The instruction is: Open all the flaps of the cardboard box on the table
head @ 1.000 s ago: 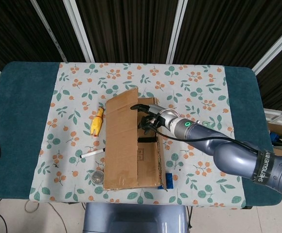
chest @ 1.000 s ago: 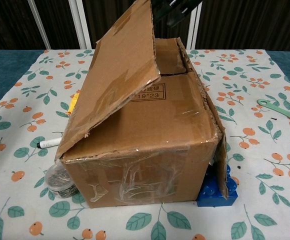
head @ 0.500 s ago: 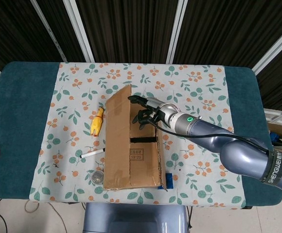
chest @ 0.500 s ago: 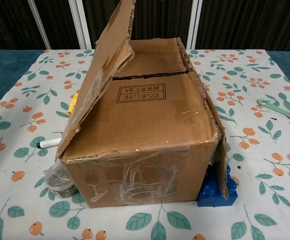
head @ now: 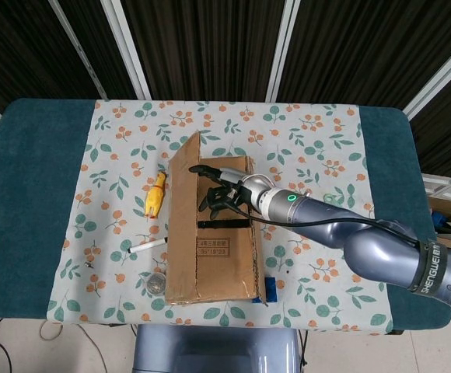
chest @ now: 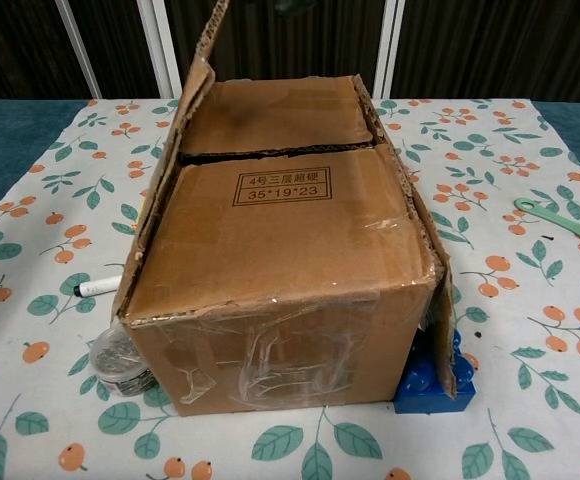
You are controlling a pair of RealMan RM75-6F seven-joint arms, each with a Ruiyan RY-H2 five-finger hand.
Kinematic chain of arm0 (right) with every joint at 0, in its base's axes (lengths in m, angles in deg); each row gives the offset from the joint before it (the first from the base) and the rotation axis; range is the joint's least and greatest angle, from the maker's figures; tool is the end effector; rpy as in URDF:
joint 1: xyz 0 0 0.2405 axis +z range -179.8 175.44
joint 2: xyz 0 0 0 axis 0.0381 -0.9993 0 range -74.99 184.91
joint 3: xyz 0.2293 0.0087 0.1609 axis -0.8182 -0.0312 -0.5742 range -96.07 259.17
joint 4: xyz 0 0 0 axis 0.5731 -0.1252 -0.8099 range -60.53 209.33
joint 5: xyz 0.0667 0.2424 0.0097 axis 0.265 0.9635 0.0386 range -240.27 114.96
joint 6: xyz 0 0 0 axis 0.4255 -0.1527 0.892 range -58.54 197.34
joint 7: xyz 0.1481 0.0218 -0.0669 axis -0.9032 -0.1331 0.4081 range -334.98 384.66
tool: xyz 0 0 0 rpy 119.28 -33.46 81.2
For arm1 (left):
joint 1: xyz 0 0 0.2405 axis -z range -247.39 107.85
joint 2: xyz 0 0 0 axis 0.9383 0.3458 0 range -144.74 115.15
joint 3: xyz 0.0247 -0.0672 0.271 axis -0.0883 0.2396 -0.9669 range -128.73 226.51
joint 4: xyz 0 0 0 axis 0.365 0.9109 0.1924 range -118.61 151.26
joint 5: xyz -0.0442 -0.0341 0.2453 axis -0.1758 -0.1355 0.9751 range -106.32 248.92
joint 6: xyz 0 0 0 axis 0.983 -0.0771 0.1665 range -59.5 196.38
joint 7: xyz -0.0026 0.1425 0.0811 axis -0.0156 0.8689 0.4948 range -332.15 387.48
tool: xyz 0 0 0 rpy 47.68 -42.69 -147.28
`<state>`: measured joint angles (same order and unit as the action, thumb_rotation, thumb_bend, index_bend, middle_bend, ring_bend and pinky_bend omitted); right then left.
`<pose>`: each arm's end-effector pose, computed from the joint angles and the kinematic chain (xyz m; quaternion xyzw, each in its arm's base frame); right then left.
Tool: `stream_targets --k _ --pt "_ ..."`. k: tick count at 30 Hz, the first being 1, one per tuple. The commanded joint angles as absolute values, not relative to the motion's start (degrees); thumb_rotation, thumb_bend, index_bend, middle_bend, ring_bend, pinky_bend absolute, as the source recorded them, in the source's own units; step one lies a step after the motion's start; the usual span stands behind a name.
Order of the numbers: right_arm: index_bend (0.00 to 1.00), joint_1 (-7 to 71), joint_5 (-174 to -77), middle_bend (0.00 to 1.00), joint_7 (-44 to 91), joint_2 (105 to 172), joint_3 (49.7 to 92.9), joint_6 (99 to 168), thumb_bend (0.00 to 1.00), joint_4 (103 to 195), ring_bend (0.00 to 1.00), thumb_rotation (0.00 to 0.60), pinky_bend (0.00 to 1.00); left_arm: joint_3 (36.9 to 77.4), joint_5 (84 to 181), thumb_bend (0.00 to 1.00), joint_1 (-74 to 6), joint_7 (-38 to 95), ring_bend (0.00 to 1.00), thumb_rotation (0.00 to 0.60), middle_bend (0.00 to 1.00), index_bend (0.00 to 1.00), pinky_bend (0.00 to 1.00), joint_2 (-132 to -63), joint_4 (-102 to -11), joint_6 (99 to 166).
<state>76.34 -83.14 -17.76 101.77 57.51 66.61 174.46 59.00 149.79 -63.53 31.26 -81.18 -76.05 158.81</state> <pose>0.0804 -0.4261 0.1053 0.5306 -0.7880 0.3110 0.0294 -0.3411 0.2408 0.1606 -0.5139 -0.3434 -0.4306 0.6577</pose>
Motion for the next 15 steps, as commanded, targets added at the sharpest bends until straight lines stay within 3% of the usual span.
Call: stream_targets --k 1,7,15 --pt "0.00 76.5 -83.4 0.00 -18.7 102.3 56.6 65.8 0.90 173.5 0.38 0.600 0.42 59.1 149.7 0.59 -63.6 31.0 0.11 0.600 0.02 0.15 0.20 -81.2 -76.1 158.9" --pt "0.00 76.6 -84.0 0.00 -20.2 102.9 55.3 64.3 0.90 172.5 0.38 0.600 0.42 59.1 149.9 0.59 -63.6 30.6 0.11 0.600 0.02 0.15 0.20 -81.1 -76.1 158.9" --pt "0.00 73.6 -85.0 0.00 -20.3 104.5 50.0 62.0 0.90 171.8 0.38 0.600 0.42 59.2 149.8 0.59 -63.6 30.3 0.11 0.600 0.02 0.15 0.19 -81.0 -76.2 158.7"
